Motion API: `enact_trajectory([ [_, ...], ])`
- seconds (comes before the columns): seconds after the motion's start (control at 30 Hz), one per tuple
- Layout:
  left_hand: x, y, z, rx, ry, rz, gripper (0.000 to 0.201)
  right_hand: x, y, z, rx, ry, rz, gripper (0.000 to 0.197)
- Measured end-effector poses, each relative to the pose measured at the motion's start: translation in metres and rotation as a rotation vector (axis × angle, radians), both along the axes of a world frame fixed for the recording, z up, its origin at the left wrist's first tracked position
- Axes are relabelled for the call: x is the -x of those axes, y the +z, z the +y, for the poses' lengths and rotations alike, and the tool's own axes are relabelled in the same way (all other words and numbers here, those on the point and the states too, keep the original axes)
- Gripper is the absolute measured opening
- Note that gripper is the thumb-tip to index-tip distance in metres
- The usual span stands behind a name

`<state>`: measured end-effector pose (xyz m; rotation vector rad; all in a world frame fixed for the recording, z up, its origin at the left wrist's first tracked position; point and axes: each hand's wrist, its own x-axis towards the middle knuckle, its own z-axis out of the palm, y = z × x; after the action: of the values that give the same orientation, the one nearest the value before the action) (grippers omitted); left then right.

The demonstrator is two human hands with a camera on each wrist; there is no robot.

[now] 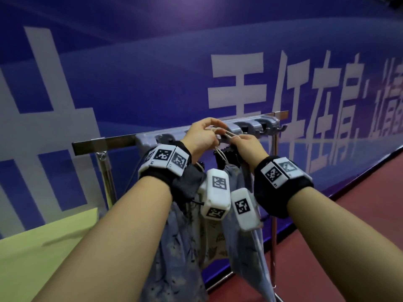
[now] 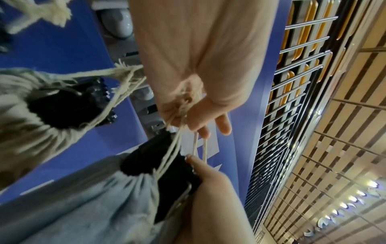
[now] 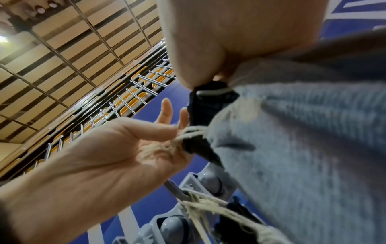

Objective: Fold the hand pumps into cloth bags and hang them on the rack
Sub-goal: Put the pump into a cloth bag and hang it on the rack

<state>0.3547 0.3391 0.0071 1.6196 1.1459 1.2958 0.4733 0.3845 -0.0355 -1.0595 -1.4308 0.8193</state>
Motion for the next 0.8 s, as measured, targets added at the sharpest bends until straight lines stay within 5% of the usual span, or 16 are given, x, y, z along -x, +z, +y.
enact_trajectory([
  [0.23,0.002,-0.007,0.034,-0.062,0.171,0.157,0.041,0.016,0.001,0.031,0.156,-0.017,-0.113,0.033],
  [0.37,-0.003,-0.014,0.051,-0.034,0.336,0.194,0.015,0.019,-0.006,0.037,0.319,0.012,-0.093,0.026],
  [0.6,-0.005,-0.025,0.046,0.015,0.421,0.37,0.026,0.01,-0.022,0.032,0.397,0.101,-0.067,0.021],
  [0.67,-0.005,-0.023,0.044,-0.005,0.396,0.305,0.019,0.005,-0.019,0.03,0.336,0.136,-0.006,0.021],
  [0.8,-0.01,-0.02,0.043,0.012,0.305,-0.052,0.036,-0.007,-0.006,0.023,0.234,0.145,0.129,0.012],
])
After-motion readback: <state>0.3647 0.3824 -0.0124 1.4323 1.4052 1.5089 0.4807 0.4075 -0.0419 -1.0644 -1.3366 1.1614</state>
